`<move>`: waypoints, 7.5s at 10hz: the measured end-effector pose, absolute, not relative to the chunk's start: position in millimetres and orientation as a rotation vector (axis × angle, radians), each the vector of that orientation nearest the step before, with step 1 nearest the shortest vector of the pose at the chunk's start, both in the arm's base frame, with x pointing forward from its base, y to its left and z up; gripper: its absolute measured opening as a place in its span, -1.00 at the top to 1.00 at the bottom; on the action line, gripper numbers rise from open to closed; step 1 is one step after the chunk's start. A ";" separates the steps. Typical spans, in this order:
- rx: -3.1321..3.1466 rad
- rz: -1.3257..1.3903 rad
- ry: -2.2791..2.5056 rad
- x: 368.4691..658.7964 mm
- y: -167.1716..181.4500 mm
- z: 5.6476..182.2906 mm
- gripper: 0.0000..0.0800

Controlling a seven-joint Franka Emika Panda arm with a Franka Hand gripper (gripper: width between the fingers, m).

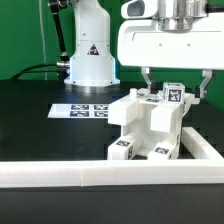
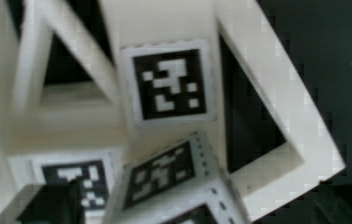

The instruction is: Assemble chair

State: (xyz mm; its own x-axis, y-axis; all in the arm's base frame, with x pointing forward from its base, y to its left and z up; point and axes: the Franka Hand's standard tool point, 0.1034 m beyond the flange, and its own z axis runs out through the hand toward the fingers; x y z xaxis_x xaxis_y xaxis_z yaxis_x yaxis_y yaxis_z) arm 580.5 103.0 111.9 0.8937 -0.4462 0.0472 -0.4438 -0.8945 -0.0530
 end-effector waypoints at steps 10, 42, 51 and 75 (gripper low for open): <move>-3.118 -0.106 0.148 581.6 98.6 112.1 0.29; -2.996 -0.105 0.695 556.7 103.5 132.8 -0.62; -3.053 -0.062 0.362 481.0 104.8 123.8 -0.62; -3.090 0.019 -0.375 414.4 75.2 47.9 -0.62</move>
Offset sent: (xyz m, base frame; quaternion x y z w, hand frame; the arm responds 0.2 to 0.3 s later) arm -0.0014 0.0010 0.0052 -0.0092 0.0099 -0.2759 0.9611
